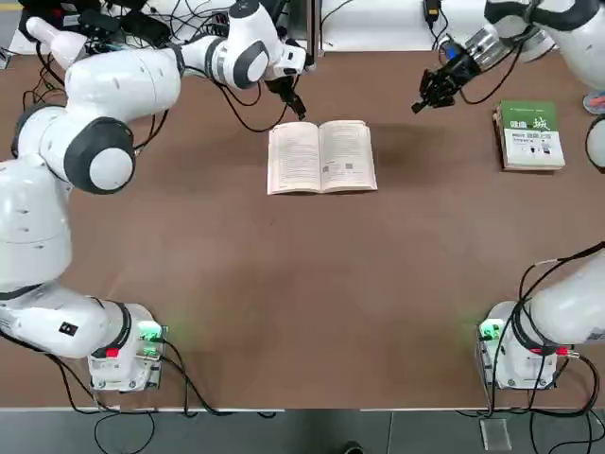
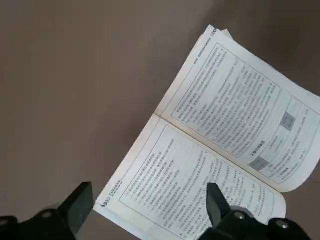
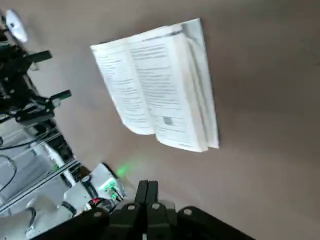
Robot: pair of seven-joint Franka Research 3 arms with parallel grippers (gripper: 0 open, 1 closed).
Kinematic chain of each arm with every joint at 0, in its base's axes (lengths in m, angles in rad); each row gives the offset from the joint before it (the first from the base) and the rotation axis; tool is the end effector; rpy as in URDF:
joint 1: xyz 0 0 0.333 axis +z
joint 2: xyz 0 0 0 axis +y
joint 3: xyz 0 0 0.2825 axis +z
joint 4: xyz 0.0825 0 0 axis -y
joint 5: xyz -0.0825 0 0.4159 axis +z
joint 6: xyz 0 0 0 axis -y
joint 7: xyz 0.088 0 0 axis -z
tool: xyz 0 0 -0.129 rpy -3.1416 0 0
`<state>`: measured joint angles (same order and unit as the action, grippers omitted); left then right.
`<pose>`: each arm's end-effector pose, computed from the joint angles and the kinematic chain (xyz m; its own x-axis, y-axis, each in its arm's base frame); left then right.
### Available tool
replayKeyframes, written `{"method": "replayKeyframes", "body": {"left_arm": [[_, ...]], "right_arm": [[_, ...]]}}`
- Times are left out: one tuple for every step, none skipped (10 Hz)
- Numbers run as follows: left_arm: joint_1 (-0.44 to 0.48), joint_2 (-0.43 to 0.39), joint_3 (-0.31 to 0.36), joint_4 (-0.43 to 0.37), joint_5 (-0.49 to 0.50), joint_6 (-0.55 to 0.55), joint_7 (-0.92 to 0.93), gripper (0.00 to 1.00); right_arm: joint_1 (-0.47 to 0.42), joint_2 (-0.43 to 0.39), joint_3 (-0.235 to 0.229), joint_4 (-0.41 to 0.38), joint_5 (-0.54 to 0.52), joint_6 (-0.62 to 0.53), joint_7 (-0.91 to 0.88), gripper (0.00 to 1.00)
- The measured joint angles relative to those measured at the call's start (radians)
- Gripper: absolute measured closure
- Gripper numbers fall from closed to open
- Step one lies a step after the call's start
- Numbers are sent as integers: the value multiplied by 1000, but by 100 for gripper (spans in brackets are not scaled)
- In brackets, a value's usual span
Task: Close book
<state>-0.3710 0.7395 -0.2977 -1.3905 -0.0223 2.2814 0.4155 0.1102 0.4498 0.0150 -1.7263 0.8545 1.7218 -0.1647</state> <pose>0.6159 -0.4396 0.2401 0.5548 -0.7967 0.2396 -0.8316 -0.5398 0.1308 0.6154 0.1639 0.2611 0.9209 0.1127 -0.3731 -0.1970 -0.6914 -0.6951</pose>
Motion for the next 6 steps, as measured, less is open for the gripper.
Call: {"method": "replayKeyframes", "body": {"left_arm": [[2,2,0,0,0,3,0,0],[3,5,0,0,0,7,0,0],[4,9,0,0,0,13,1,0],[5,14,0,0,0,20,1,0],[5,20,0,0,0,29,1,0],[5,27,0,0,0,38,1,0]], "right_arm": [[15,7,1,-16,23,30,-31,99],[31,16,1,-32,50,59,-69,99],[48,27,2,-45,73,88,-107,99],[63,41,2,-57,94,125,-140,99],[75,54,2,-66,118,161,-167,99],[89,66,3,-72,142,195,-193,99]]}}
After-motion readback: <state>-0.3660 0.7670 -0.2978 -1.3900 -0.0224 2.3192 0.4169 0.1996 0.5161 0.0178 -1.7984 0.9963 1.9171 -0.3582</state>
